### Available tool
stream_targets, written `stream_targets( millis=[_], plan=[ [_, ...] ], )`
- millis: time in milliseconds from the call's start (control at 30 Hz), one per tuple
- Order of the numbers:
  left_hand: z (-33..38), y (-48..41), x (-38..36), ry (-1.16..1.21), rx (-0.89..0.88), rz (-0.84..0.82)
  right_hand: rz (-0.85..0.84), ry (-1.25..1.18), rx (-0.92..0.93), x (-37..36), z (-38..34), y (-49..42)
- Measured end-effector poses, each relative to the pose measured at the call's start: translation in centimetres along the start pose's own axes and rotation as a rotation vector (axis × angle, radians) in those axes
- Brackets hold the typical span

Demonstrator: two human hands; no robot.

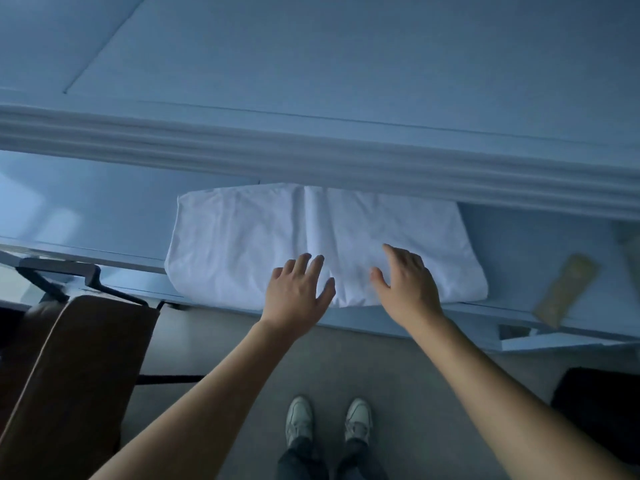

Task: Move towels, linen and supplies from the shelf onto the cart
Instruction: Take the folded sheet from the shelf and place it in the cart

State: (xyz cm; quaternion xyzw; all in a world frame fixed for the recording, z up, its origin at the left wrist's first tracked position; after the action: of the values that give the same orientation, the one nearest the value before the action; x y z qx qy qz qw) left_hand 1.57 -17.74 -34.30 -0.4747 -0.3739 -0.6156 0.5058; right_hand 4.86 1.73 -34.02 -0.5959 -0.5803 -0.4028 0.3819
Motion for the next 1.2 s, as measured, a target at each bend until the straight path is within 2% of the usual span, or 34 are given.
stream_targets(
  millis=[100,233,333,500,667,833,967,1200],
  plan=[
    [0.5,-0.8,-3.8,0.021,-0.017,-0.028,0.027,0.058,-0.034,-2.2,3.9,-0.7],
    [0.9,-1.2,-8.3,0.000,-0.048,-0.048,-0.039,0.106,-0.074,-6.7,9.0,-0.1],
    [0.4,-0.8,-10.3,-0.004,-0.048,-0.017,0.017,0.084,-0.068,-8.3,10.2,0.2],
    [0.8,-0.5,-11.2,-0.036,0.020,0.002,0.073,0.061,-0.063,-8.3,10.6,0.3],
    [1.6,-0.7,-11.0,-0.008,0.136,-0.027,0.050,0.056,0.017,-6.8,12.4,0.2],
    [2.9,0.0,-11.4,0.018,0.235,-0.009,0.232,0.064,-0.156,-3.5,18.3,2.8],
    [3.2,0.4,-12.2,0.006,0.219,0.040,0.205,-0.055,-0.361,-3.1,22.3,3.6],
    [2.7,0.2,-12.4,0.055,0.237,0.082,0.188,-0.305,-0.344,-3.1,23.9,2.5]
  ],
)
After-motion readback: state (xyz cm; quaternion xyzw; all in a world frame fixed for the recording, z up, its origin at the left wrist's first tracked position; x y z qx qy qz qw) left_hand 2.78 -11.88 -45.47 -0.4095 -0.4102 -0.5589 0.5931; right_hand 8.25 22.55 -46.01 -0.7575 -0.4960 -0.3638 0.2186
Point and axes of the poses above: each hand's wrist, its own y-axis away from the middle knuckle, its own x-axis out of the back of the hand, z = x × y, the point moved 8 cm from there along -y, towards the middle knuckle, and after that the axes turned 13 degrees about x, right-handed, at the moved point
